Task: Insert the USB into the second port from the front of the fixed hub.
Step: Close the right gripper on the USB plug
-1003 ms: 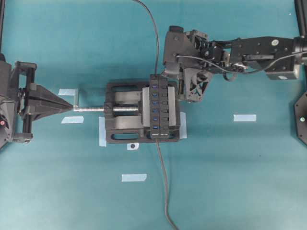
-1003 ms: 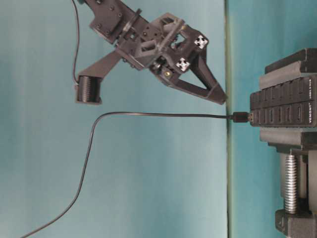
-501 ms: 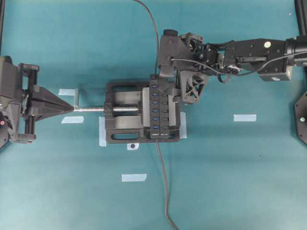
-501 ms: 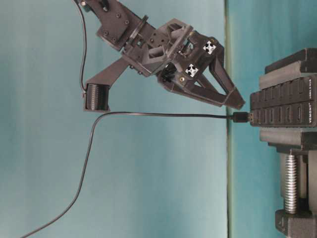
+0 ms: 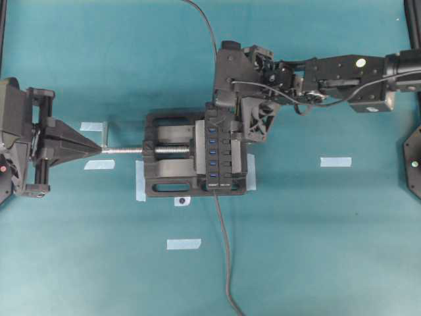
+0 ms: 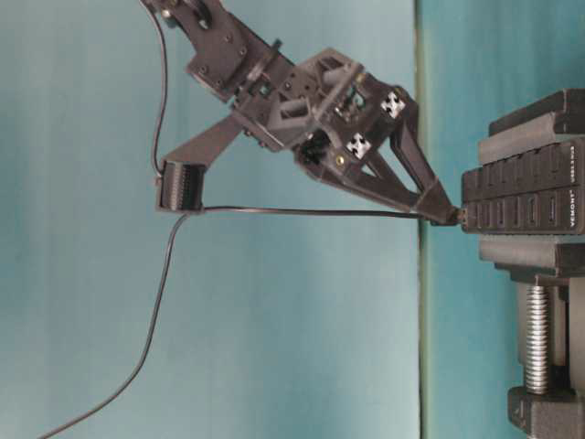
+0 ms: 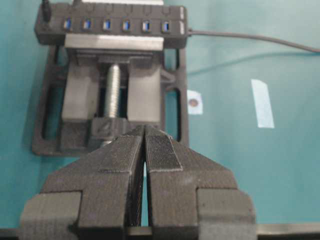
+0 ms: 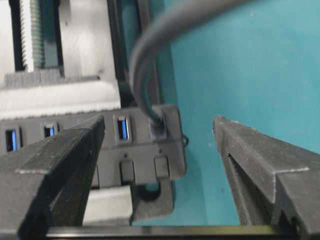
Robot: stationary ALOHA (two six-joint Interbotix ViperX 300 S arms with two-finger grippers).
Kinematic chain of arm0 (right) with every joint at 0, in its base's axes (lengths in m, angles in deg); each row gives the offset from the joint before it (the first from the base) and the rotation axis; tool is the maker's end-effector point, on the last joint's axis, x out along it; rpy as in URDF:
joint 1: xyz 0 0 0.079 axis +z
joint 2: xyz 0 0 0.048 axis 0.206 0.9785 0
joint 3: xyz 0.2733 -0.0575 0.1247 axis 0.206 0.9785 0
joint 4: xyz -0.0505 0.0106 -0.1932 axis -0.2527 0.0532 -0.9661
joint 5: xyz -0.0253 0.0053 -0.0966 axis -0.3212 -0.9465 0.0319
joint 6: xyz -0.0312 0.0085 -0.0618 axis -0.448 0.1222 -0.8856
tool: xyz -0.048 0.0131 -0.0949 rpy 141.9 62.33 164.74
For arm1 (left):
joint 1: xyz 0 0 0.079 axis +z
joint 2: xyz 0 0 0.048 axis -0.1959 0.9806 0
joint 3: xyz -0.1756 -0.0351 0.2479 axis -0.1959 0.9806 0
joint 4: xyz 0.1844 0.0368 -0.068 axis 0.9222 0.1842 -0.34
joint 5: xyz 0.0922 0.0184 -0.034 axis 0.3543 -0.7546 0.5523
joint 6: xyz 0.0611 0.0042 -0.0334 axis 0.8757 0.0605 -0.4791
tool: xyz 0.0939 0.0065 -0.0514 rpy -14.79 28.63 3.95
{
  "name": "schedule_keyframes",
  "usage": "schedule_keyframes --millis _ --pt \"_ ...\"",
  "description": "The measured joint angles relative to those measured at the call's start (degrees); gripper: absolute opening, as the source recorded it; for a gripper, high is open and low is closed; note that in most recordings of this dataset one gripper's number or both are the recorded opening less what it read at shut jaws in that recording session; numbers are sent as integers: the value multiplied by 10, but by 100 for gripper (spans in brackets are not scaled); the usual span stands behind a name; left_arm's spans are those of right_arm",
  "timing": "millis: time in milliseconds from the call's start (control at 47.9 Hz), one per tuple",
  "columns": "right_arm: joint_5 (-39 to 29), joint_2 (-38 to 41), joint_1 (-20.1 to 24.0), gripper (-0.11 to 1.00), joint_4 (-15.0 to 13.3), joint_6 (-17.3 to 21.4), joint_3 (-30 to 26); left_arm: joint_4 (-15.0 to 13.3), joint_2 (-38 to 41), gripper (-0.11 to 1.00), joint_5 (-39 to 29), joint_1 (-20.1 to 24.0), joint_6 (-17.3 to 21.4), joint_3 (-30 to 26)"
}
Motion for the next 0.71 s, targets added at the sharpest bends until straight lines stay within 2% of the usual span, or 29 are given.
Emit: schedule_keyframes --millis 355,710 --pt "21 9 0 83 0 0 -2 1 -2 0 -1 0 0 0" --pt "20 9 -1 68 0 0 -1 1 -2 0 -1 0 0 0"
